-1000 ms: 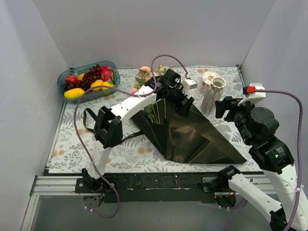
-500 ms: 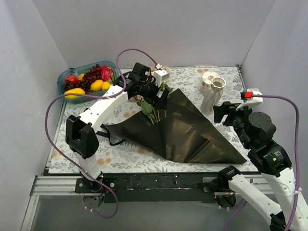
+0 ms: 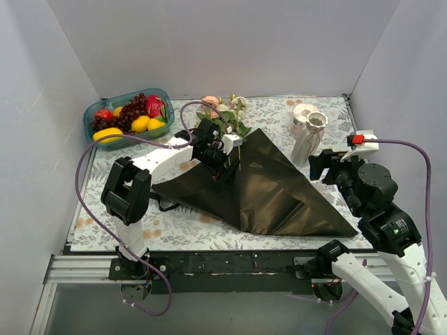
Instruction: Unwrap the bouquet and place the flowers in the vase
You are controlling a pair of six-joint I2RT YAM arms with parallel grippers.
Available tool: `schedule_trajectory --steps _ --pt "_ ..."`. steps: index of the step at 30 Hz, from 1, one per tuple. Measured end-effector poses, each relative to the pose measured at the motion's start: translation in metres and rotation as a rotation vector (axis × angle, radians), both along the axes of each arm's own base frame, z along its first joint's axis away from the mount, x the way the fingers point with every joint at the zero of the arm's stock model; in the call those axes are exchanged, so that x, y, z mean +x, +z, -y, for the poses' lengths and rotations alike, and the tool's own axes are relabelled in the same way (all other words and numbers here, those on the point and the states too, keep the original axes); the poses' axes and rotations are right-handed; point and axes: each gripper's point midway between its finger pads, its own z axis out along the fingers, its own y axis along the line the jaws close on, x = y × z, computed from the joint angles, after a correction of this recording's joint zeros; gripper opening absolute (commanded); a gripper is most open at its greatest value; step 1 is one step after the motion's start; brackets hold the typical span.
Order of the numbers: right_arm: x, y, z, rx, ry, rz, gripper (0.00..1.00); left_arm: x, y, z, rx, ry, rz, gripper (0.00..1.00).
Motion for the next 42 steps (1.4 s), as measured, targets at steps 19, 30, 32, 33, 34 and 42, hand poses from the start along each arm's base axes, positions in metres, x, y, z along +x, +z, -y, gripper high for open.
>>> schedule_trajectory --steps 19,30,32,33,34,42 --pt "0.002 -0.003 -0.002 0.001 0.001 -0.013 0.76 -0.049 0.013 0.008 -0.177 -0.268 -0.25 0.62" --pt "0.001 -0.003 -0.002 0.012 -0.001 -0.022 0.76 -0.052 0.031 0.006 -0.202 -0.298 -0.194 0.36" --pt "0.001 -0.003 -0.002 0.013 -0.001 -0.024 0.76 -0.055 0.043 0.005 -0.226 -0.308 -0.151 0.25" --pt "0.001 -0.003 -0.002 0.014 -0.002 -0.025 0.76 -0.057 0.048 0.004 -0.237 -0.315 -0.129 0.24" --pt "0.0 -0.002 -0.002 0.015 -0.002 -0.024 0.76 -0.06 0.054 0.003 -0.247 -0.323 -0.108 0.24" --pt "-0.001 0.004 -0.002 0.027 -0.003 -0.013 0.76 -0.073 0.05 0.002 -0.213 -0.353 -0.063 0.15"
